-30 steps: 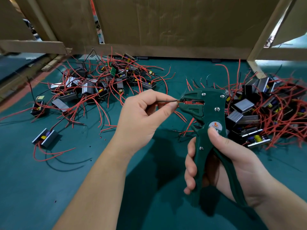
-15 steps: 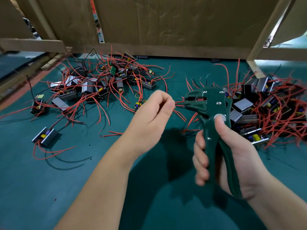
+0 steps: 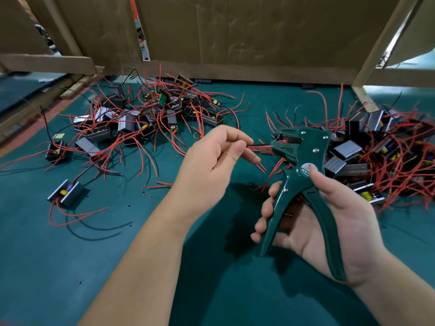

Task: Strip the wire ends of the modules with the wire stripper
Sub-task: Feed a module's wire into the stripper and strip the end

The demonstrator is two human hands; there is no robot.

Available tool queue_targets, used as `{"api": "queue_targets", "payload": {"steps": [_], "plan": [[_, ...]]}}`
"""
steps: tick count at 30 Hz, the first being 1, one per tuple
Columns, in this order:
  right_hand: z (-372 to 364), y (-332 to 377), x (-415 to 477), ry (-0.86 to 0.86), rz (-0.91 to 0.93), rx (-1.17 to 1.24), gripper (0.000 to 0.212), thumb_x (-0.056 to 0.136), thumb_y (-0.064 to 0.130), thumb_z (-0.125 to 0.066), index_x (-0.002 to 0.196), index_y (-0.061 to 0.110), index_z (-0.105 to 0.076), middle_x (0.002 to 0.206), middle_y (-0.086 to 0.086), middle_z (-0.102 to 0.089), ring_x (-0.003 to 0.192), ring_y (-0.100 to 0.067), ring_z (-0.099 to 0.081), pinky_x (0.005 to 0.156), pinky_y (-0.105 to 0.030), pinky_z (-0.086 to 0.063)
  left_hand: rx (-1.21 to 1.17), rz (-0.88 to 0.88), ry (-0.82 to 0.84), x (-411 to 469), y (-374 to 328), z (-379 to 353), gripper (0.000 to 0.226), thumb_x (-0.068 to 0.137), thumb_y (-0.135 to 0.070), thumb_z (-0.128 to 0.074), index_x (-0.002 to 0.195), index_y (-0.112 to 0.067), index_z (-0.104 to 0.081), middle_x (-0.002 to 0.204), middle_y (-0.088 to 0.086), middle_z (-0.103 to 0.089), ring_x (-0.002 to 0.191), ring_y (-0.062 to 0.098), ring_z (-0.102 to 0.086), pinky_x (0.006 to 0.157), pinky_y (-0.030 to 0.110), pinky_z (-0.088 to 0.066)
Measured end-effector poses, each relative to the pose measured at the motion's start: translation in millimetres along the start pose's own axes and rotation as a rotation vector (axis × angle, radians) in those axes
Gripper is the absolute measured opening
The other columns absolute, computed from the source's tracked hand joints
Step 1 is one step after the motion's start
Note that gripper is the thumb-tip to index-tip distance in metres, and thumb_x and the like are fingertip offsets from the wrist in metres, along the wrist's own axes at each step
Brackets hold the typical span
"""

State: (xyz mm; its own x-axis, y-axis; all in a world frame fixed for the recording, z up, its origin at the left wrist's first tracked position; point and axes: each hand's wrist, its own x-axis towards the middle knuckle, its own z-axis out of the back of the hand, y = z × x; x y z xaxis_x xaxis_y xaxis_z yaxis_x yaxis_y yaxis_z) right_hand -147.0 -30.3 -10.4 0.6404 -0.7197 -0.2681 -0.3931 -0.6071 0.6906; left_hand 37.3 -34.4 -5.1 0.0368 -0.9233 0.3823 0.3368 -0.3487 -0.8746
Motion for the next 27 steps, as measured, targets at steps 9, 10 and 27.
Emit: {"api": "queue_targets", "payload": {"steps": [9,10,27], "plan": [[-1.0,-0.7,-1.3,0.050,0.019,-0.009,0.048,0.069,0.045,-0.060,0.087,0.000,-0.066,0.080,-0.027,-0.059,0.071,-0.042,-0.061,0.072,-0.058,-0.052,-0.101,0.124,0.062,-1.7,0.3,-5.6,0.015,0.101,-0.020,-0.042,0.087,-0.021,-0.047,0.072,-0.004,-0.071,0.045,0.012,-0.041,0.046,0.020,-0.039],[-0.9,-0.9,-1.4,0.068,0.021,-0.008,0.049,0.068,0.044,-0.063,0.088,0.000,-0.066,0.081,-0.027,-0.059,0.072,-0.042,-0.061,0.073,-0.058,-0.052,-0.091,0.126,0.083,-1.5,0.5,-5.7,0.015,0.101,-0.019,-0.043,0.086,-0.021,-0.047,0.072,-0.003,-0.071,0.044,0.011,-0.042,0.046,0.021,-0.039],[1.4,1.4,-6.6,0.317,-0.132,-0.001,0.044,0.073,0.035,-0.071,0.098,0.000,-0.063,0.085,-0.026,-0.061,0.076,-0.040,-0.061,0.077,-0.055,-0.050,-0.008,-0.024,-0.080,1.9,-2.8,-2.0,0.015,0.091,-0.018,-0.057,0.077,-0.022,-0.058,0.057,-0.015,-0.047,0.051,0.002,-0.035,0.051,0.012,-0.031]]}}
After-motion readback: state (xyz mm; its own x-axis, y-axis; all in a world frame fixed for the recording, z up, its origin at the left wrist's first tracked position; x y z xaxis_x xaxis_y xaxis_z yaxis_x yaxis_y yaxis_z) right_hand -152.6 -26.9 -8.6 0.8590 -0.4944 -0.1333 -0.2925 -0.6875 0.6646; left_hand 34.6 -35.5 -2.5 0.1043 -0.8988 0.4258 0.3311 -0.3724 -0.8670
